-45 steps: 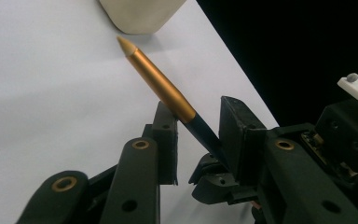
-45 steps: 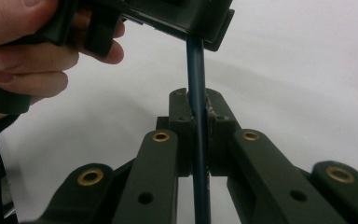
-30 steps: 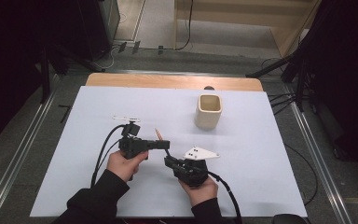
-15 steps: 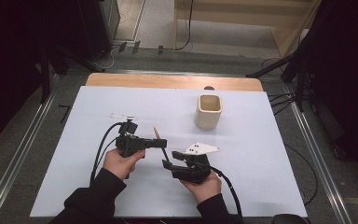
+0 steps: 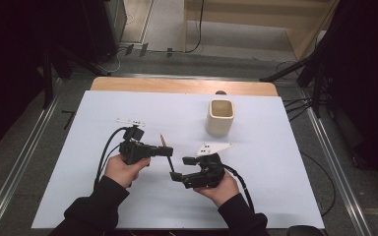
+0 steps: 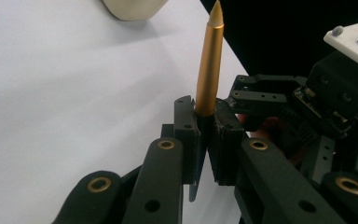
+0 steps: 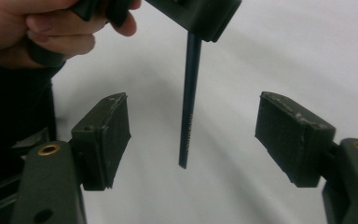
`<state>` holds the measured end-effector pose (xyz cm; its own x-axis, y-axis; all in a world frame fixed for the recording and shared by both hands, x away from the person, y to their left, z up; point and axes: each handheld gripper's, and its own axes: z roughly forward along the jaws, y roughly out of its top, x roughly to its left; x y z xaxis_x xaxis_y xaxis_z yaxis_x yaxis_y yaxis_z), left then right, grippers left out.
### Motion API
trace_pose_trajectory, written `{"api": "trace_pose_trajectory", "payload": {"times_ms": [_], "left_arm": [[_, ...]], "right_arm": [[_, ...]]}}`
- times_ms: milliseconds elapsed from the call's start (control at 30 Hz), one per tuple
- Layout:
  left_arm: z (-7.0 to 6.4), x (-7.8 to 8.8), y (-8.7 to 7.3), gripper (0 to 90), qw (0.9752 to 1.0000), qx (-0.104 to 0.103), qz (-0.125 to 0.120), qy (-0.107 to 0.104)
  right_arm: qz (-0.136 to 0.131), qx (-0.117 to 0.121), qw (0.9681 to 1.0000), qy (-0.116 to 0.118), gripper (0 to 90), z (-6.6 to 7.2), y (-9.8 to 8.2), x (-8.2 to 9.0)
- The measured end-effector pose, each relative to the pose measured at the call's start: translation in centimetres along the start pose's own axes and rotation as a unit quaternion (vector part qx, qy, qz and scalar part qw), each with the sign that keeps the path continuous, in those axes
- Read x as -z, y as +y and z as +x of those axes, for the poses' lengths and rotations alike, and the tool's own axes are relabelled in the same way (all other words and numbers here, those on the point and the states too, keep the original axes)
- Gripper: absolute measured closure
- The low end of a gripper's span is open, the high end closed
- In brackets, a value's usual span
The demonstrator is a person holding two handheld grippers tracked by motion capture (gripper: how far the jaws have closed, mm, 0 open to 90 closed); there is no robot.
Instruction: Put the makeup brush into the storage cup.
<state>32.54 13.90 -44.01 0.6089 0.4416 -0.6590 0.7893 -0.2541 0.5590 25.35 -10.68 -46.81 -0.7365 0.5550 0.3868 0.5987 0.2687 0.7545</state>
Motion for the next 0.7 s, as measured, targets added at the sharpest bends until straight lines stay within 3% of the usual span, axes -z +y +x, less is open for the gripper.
{"api": "trace_pose_trajectory", "payload": {"times_ms": [100, 333, 433, 500, 700], "left_arm": [[0.0, 0.0, 0.0, 83.4, 0.9999, -0.005, 0.008, 0.0], [-0.2, 0.1, 0.2, 83.4, 0.9992, -0.029, 0.03, 0.003], [-0.3, 0.1, 0.2, 83.3, 0.9984, -0.042, 0.038, -0.002], [-0.5, 0.0, 0.3, 83.2, 0.9968, -0.059, 0.053, -0.009], [-0.8, -0.4, 0.5, 83.2, 0.9938, -0.077, 0.075, -0.028]], "right_arm": [[0.012, 0.008, 0.9999, 0.005, 26.4, -0.1, 0.2, 0.0], [0.008, 0.018, 0.9982, 0.057, 27.6, -0.8, 0.7, 0.2], [0.016, 0.026, 0.9977, 0.06, 28.0, -0.9, 0.9, 0.1], [0.025, 0.027, 0.9969, 0.069, 29.1, -1.3, 0.9, 0.0], [0.027, 0.022, 0.9942, 0.102, 31.2, -1.9, 0.9, -0.3]]}}
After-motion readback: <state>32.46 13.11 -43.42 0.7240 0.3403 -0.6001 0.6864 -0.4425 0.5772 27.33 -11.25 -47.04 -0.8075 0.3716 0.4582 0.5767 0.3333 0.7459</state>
